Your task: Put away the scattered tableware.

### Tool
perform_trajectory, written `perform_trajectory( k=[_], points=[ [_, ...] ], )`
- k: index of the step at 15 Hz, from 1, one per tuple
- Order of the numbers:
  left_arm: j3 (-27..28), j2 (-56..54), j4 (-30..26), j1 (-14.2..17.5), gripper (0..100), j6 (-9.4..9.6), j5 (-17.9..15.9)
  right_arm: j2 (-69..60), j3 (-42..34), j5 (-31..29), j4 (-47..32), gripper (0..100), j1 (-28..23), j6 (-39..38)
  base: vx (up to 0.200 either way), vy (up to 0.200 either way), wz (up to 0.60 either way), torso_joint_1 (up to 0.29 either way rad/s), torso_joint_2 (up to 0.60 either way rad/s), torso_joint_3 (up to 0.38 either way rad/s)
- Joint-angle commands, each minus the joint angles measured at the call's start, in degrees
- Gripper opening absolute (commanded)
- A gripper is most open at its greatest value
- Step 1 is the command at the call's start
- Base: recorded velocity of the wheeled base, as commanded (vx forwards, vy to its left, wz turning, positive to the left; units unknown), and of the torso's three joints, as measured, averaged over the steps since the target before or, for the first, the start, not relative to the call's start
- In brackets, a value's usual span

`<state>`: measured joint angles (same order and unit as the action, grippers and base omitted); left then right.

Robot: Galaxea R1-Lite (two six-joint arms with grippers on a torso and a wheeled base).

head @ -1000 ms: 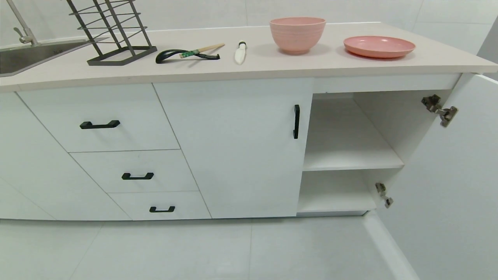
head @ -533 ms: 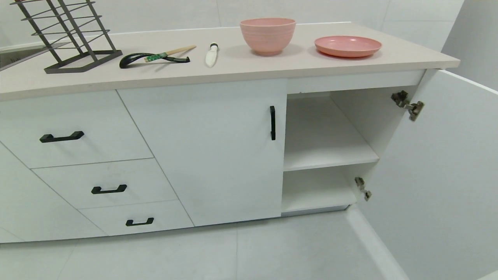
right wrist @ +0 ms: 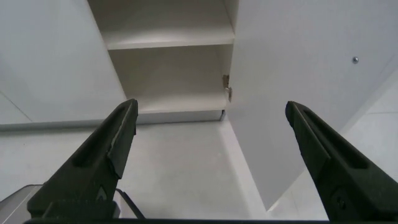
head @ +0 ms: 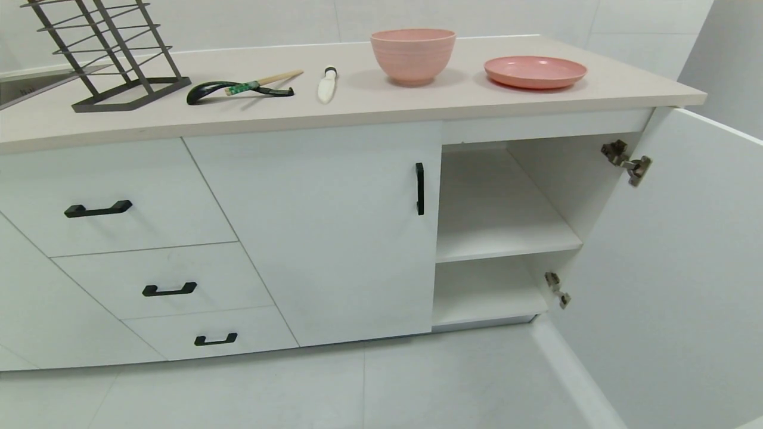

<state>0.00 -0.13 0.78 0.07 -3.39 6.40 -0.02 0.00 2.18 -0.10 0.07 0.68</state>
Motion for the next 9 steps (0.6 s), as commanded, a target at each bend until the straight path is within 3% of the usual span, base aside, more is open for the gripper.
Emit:
perform_trajectory(
  k=[1,6,9],
  points=[
    [0.00,0.13,0.01,0.01,100,-0.04,0.02,0.02,0.00,0.10,0.01,100,0.01,0.02,0.200,0.000,0.00,-0.002,0.01,0.002],
    [0.00,0.13,0.01,0.01,100,-0.04,0.02,0.02,0.00,0.10,0.01,100,0.01,0.11,0.200,0.000,0.00,0.001,0.00,0.000],
    [0.00,0.13,0.01,0.01,100,-0.04,0.02,0.02,0.00,0.10,0.01,100,0.01,0.20,0.000,0.000,0.00,0.000,0.00,0.000]
  ],
)
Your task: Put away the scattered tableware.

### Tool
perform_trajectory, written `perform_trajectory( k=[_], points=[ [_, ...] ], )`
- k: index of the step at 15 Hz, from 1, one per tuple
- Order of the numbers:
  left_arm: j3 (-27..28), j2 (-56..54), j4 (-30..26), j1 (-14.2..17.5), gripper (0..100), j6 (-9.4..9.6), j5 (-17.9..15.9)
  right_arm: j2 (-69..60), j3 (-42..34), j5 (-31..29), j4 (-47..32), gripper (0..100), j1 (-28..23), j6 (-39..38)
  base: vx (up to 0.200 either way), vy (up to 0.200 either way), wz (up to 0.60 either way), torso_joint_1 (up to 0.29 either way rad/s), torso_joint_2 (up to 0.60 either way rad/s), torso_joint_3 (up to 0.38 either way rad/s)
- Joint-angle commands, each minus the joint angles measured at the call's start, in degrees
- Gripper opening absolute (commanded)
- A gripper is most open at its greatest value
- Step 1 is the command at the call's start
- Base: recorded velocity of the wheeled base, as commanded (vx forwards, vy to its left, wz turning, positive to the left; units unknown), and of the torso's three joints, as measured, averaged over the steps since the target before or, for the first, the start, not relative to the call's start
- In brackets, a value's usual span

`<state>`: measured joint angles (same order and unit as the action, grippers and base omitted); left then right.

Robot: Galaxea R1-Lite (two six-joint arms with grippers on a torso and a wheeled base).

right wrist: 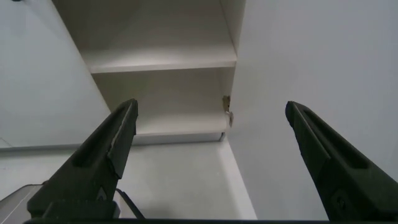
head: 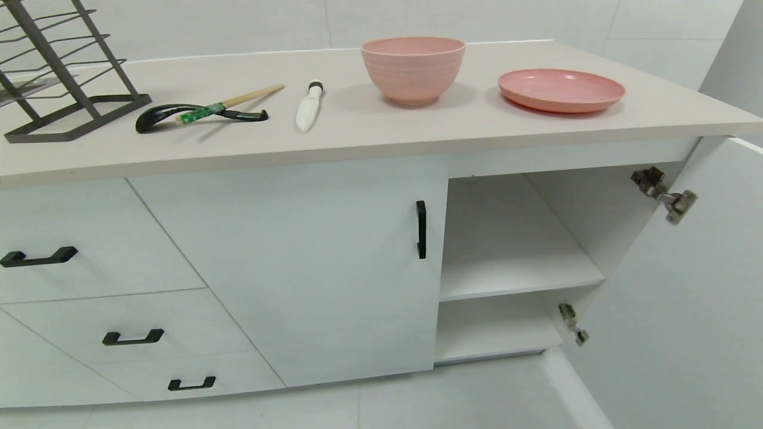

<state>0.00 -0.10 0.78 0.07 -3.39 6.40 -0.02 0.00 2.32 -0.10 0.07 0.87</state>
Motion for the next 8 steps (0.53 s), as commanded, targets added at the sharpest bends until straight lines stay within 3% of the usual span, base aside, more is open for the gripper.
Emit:
perform_trajectory(
  k=[1,8],
  points=[
    [0.00,0.10,0.01,0.01,100,-0.04,0.02,0.02,0.00,0.06,0.01,100,0.01,0.01,0.000,0.000,0.00,0.000,0.00,0.000],
    [0.00,0.10,0.01,0.01,100,-0.04,0.02,0.02,0.00,0.14,0.01,100,0.01,0.28,0.000,0.000,0.00,0.000,0.00,0.000]
  ],
)
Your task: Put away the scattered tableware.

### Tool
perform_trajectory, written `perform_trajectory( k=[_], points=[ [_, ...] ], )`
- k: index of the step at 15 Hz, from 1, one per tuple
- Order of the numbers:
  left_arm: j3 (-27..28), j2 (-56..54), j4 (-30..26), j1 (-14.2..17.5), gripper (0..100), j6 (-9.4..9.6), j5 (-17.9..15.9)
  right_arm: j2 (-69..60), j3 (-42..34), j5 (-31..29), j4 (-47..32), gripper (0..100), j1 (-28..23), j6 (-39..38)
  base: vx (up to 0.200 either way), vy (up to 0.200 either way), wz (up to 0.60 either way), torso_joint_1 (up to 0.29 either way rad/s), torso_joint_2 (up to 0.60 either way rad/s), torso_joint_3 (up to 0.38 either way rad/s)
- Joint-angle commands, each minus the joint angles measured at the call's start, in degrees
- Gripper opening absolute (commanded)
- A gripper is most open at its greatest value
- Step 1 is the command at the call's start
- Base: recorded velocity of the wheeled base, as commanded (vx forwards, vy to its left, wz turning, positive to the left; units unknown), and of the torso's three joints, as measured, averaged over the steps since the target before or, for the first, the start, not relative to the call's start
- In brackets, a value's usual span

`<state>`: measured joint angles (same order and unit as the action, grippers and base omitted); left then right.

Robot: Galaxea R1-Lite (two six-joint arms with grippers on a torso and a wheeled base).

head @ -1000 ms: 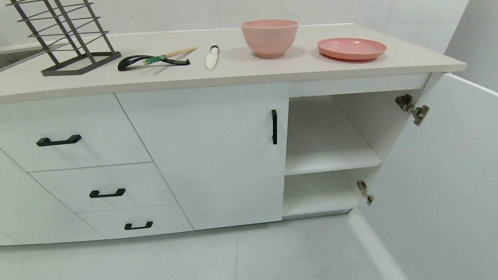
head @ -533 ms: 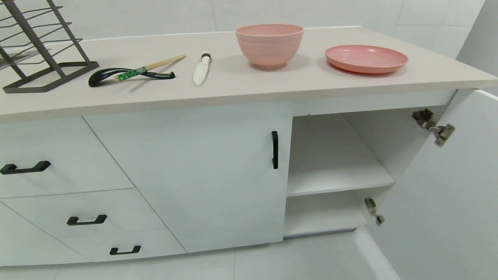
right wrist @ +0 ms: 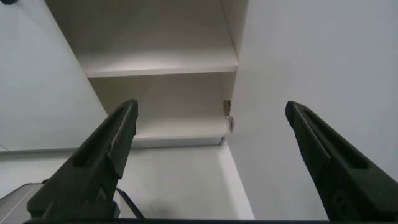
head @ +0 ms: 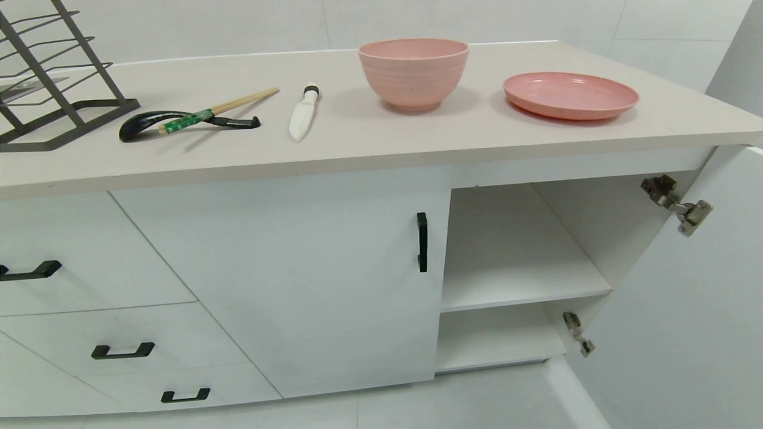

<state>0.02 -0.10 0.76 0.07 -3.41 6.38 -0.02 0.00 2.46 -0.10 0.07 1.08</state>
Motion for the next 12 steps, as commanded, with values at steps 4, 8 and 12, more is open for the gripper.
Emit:
perform_trajectory(
  k=[4,8,12],
  points=[
    [-0.02,0.10,0.04,0.01,100,-0.01,0.04,0.02,0.00,0.00,0.01,100,0.01,-0.03,0.000,0.000,0.00,0.000,0.00,0.000],
    [-0.02,0.10,0.04,0.01,100,-0.01,0.04,0.02,0.00,0.00,0.01,100,0.01,-0.12,0.000,0.000,0.00,0.166,-0.10,-0.051],
    [-0.02,0.10,0.04,0.01,100,-0.01,0.04,0.02,0.00,0.00,0.01,100,0.01,-0.03,0.000,0.000,0.00,0.248,-0.38,-0.226]
  ],
)
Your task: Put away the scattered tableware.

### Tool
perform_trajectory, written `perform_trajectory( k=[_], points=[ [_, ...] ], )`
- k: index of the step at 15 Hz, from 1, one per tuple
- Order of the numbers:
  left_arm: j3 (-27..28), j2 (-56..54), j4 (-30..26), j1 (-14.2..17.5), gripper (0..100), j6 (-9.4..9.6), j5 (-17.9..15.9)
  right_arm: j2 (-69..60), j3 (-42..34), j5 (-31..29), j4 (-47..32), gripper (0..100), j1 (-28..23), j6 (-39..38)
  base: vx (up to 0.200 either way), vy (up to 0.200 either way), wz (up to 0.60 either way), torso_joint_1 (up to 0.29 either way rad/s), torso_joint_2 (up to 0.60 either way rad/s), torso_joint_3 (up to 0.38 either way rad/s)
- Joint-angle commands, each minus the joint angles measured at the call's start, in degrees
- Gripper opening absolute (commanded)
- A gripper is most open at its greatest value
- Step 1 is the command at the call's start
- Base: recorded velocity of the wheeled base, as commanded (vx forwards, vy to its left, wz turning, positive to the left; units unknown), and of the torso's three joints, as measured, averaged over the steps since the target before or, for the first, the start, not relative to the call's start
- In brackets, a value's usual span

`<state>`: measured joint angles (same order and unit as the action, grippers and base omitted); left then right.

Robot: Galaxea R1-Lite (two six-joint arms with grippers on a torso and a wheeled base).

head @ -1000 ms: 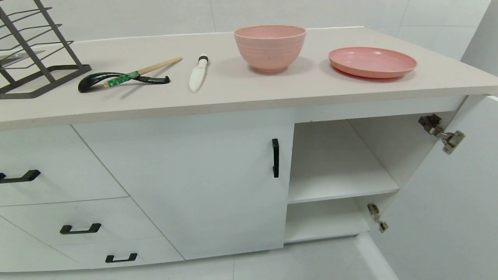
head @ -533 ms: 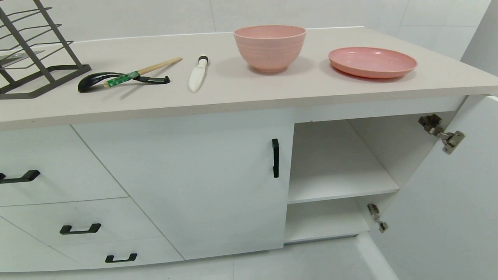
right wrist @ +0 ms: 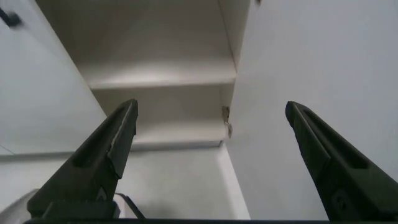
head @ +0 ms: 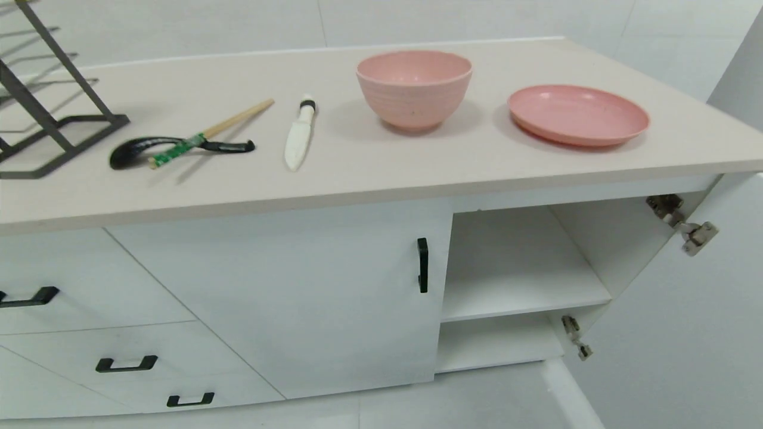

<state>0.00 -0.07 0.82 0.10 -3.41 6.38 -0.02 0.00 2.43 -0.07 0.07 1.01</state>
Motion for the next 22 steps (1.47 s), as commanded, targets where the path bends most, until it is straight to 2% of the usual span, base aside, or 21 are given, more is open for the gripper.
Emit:
perform_trajectory(
  k=[1,9,21,22],
  points=[
    [0.00,0.07,-0.03,-0.01,100,-0.01,0.04,0.02,0.00,0.04,-0.01,100,0.01,0.04,0.000,0.000,0.00,0.188,-0.73,-0.188],
    [0.00,0.07,-0.03,-0.01,100,-0.01,0.04,0.02,0.00,0.04,-0.01,100,0.01,-0.05,0.000,0.000,0.00,0.174,-0.50,-0.211],
    [0.00,0.07,-0.03,-0.01,100,-0.01,0.04,0.02,0.00,0.04,-0.01,100,0.01,-0.05,0.000,0.000,0.00,0.314,-0.51,-0.250],
    [0.00,0.07,-0.03,-0.01,100,-0.01,0.04,0.02,0.00,0.04,-0.01,100,0.01,-0.05,0.200,0.000,0.00,0.290,-0.56,-0.261]
  ],
)
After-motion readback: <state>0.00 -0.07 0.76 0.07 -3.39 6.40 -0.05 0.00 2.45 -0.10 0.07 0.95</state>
